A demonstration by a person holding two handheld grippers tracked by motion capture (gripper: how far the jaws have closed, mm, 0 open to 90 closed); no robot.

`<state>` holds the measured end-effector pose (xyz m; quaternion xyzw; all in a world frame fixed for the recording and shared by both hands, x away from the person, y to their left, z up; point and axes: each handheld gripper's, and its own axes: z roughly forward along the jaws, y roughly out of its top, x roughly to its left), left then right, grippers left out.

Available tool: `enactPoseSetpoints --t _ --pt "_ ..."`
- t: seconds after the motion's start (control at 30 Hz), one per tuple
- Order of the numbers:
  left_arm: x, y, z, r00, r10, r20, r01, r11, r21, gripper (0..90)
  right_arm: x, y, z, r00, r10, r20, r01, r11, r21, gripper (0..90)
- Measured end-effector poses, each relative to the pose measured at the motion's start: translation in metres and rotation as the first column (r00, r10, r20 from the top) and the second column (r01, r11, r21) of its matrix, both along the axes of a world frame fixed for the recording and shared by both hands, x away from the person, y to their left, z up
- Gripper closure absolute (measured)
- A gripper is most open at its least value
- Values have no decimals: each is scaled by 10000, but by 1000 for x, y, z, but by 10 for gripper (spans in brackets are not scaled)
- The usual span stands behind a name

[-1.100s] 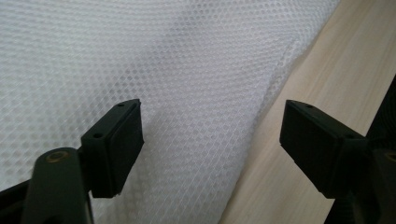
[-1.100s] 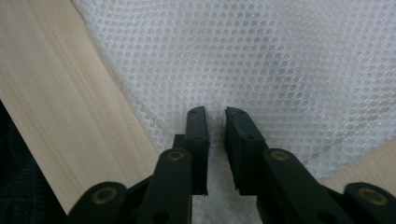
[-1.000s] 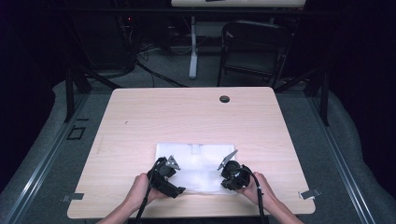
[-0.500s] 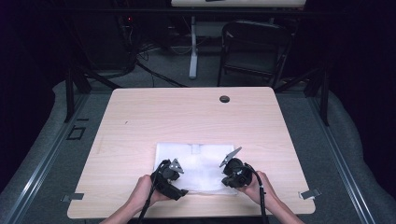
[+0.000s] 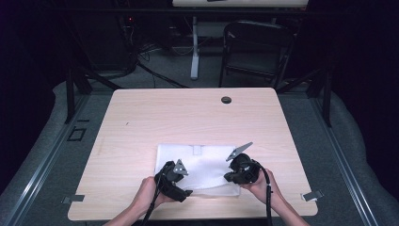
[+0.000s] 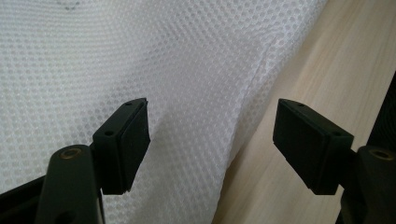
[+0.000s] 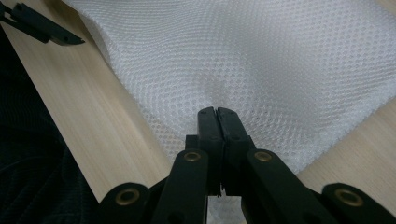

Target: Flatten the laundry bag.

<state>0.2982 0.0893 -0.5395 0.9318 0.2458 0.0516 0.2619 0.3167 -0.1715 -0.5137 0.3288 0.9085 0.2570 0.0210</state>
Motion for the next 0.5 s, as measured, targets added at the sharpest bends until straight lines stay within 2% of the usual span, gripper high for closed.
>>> enactPoseSetpoints --t 0.07,0.1,0.3,0.33,0.37,0.5 --pt "0 -5 0 9998 -210 4 210 9997 94 289 0 0 1 10000 -59 41 58 10000 76 898" --pt "0 -7 0 9998 -178 133 176 9997 178 291 0 0 2 10000 -7 33 7 10000 68 898" --pt "0 -17 -4 9992 -378 147 373 9989 292 360 1 -2 4 9999 -118 10 118 9994 328 899" --pt "0 -18 -4 9989 -429 175 423 9986 313 387 0 -1 4 9997 -230 44 227 9987 465 899" --pt "0 -18 -4 9988 -442 227 435 9986 315 420 1 -1 5 10000 -55 -33 56 9994 344 899" --pt "2 -20 -6 9970 -764 121 762 9970 126 607 2 -1 3 10000 -18 -15 19 9994 356 898"
